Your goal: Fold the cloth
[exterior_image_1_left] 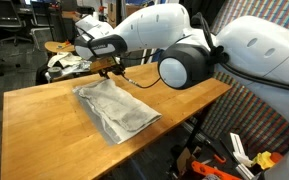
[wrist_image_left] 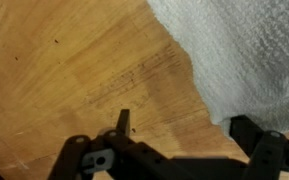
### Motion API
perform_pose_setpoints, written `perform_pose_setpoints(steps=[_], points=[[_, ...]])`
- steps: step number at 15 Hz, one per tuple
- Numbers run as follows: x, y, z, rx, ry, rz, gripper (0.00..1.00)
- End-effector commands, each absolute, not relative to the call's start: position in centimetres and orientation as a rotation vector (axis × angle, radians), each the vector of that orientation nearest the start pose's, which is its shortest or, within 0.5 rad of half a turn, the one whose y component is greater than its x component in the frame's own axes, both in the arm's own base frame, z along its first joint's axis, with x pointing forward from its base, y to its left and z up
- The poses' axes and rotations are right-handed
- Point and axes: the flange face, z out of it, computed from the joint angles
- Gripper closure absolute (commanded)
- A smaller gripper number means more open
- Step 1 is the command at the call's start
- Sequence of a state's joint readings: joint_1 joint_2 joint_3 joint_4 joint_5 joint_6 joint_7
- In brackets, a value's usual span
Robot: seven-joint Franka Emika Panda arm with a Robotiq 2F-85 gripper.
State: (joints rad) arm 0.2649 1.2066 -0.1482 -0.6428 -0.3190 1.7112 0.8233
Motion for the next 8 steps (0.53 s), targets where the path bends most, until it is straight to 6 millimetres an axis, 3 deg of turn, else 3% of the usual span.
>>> perform_pose_setpoints(steps=[1,8], points=[[79.0,11.1,24.9,-3.384,1.121,-0.245,0.0],[79.4,8.8,25.1,-3.302,1.292,-0.265,0.0]])
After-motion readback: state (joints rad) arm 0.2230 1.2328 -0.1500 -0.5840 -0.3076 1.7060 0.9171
